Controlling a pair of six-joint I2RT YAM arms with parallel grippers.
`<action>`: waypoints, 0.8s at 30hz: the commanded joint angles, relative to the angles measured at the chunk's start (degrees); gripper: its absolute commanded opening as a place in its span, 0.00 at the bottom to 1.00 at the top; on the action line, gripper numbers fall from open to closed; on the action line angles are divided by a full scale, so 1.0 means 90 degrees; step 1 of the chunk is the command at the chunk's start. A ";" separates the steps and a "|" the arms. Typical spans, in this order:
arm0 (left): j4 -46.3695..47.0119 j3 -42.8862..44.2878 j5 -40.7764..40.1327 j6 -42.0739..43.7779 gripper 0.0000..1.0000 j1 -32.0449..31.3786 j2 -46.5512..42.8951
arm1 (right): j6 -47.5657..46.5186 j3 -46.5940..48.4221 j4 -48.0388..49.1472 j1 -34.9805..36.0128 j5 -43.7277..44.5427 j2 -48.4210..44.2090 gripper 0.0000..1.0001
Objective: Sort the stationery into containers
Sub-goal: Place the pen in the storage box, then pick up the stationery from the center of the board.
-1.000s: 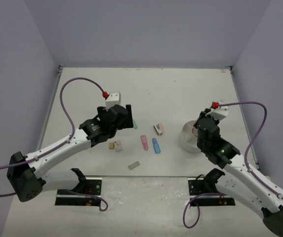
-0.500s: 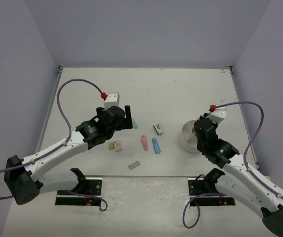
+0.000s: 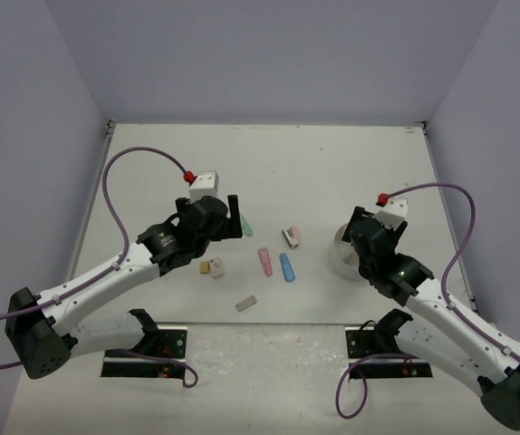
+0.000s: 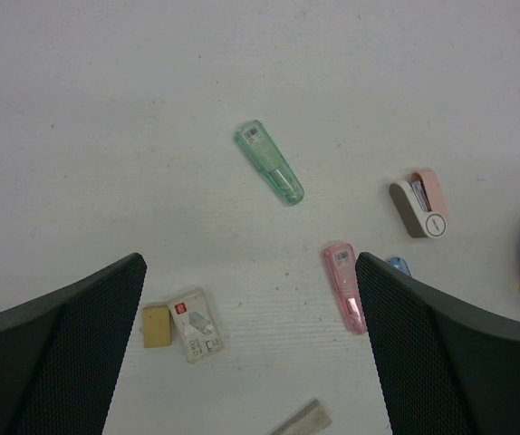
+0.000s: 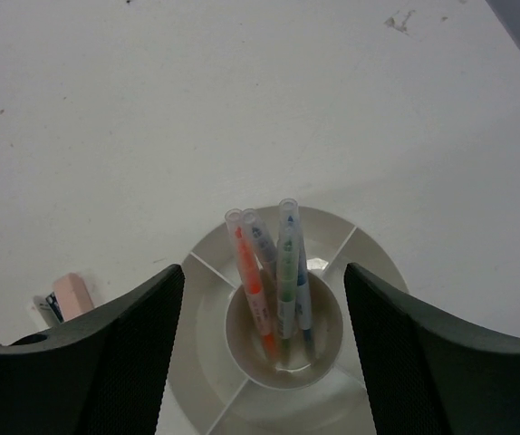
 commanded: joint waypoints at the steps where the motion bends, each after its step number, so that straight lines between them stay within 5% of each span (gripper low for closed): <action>1: 0.0116 -0.0053 -0.0135 0.0057 1.00 0.0015 0.0115 | -0.0135 0.0525 -0.0055 -0.0007 -0.0342 -0.0263 0.74; 10: -0.0641 0.0382 -0.0697 -0.0350 1.00 0.0072 0.0303 | -0.1147 0.1937 -0.0340 0.0270 -0.2161 -0.0086 0.75; 16: -0.1371 0.0660 -0.1087 -0.0926 1.00 0.0066 0.0332 | -0.1268 0.2909 -0.1071 0.1477 -0.2640 0.1470 0.75; 24: -0.1827 0.0855 -0.1066 -0.1093 1.00 0.0073 0.0316 | -0.0785 0.3422 -0.1337 0.1537 -0.3462 0.3396 0.74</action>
